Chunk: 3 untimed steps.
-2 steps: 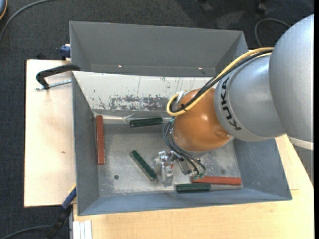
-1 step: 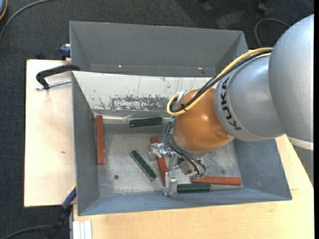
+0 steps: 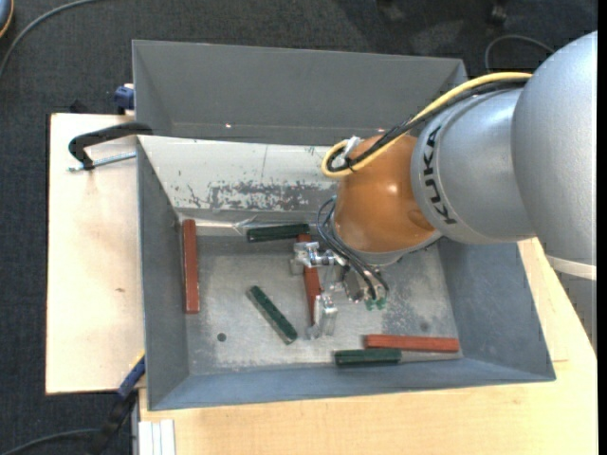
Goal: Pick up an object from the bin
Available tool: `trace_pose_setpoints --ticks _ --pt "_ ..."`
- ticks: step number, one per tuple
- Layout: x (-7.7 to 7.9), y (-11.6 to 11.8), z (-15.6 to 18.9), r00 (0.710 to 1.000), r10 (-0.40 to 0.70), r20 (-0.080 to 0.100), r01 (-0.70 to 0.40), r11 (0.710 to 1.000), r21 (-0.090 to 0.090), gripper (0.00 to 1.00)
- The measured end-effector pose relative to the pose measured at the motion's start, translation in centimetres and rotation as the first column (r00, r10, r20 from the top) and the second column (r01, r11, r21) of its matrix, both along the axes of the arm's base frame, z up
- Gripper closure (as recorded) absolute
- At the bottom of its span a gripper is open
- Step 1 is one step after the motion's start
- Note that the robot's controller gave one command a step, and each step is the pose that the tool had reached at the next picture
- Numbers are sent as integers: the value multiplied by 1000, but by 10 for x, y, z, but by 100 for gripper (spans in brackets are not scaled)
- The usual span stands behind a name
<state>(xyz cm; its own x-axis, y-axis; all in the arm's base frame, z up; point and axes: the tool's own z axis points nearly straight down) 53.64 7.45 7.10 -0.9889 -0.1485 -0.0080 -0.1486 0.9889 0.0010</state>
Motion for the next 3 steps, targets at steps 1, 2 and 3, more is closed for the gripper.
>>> trace_pose_setpoints --ticks 1,2,3 --pt "38 -37 -3 992 -124 -27 124 992 -2 0" --pt "33 -34 -5 992 -119 -46 119 993 -3 100" --pt "28 -47 8 989 -143 -46 143 990 -1 100"
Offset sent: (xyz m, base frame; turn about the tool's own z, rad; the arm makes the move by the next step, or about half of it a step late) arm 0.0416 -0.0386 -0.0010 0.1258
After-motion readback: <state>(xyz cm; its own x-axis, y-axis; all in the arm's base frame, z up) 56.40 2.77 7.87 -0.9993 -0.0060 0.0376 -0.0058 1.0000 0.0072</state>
